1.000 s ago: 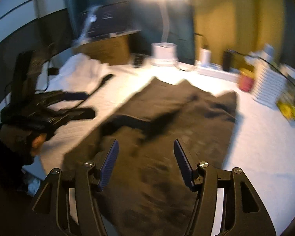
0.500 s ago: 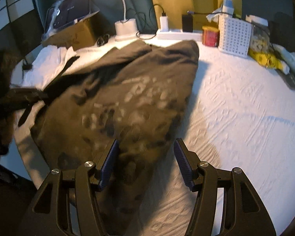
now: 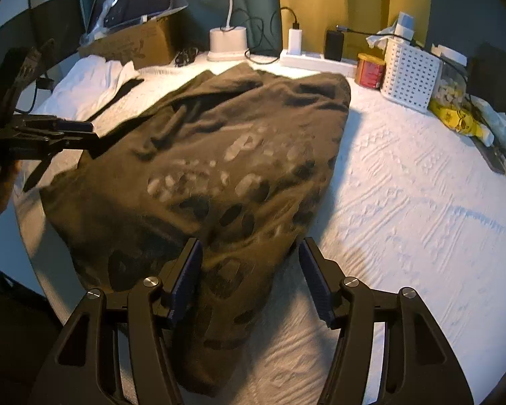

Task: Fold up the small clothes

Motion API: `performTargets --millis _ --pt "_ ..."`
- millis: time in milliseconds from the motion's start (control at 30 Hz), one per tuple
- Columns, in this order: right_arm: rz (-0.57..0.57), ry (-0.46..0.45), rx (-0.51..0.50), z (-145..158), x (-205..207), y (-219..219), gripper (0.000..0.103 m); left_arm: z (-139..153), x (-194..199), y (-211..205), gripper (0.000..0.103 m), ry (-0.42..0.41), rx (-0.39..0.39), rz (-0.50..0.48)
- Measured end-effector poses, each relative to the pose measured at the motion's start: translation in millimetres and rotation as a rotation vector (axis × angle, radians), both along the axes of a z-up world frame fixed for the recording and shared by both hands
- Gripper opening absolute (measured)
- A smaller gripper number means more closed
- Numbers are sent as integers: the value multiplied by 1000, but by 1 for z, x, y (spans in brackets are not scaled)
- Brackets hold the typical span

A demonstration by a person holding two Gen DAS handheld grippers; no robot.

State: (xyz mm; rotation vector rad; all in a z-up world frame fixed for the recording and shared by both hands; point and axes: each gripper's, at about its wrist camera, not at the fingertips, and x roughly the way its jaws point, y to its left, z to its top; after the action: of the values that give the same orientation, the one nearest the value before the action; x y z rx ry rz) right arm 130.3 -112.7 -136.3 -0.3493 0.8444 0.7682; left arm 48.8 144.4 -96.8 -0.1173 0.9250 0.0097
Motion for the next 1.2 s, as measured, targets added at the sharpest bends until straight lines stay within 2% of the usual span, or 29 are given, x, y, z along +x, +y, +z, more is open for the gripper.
performTargets --millis 33,200,300,533,600,667,733,800,867,900,933,1067,1200 --pt "-1 -5 3 2 2 1 63 3 3 1 71 -16 4 2" --pt "-24 -25 18 10 20 2 63 14 33 -7 71 -64 69 -37" --pt "-46 -26 27 12 36 2 63 16 59 -15 71 -72 80 -88" --pt "-93 -27 26 11 68 -2 63 3 113 -36 71 -51 117 -206" --pt "-109 -25 22 9 76 -4 63 -3 123 -38 71 -44 139 -224" --pt "-122 -24 18 8 83 -4 63 -11 133 -40 71 -31 193 -238" --pt "-131 -24 13 6 89 -4 63 -16 141 -35 70 -29 190 -262" --pt "-138 -23 10 4 94 -3 63 -15 144 -28 62 -48 154 -260" --pt "-142 -15 8 1 99 -1 63 -12 147 -16 20 -70 89 -246" --pt "-142 -11 8 -1 101 0 63 -10 147 -11 7 -97 85 -210" --pt "-140 -5 7 -4 105 2 63 -9 147 -4 2 -117 115 -150" --pt "-124 6 10 -8 114 14 63 -8 152 30 2 -121 86 -59" --pt "-102 5 16 -7 124 28 63 -15 153 42 2 -95 60 -58"
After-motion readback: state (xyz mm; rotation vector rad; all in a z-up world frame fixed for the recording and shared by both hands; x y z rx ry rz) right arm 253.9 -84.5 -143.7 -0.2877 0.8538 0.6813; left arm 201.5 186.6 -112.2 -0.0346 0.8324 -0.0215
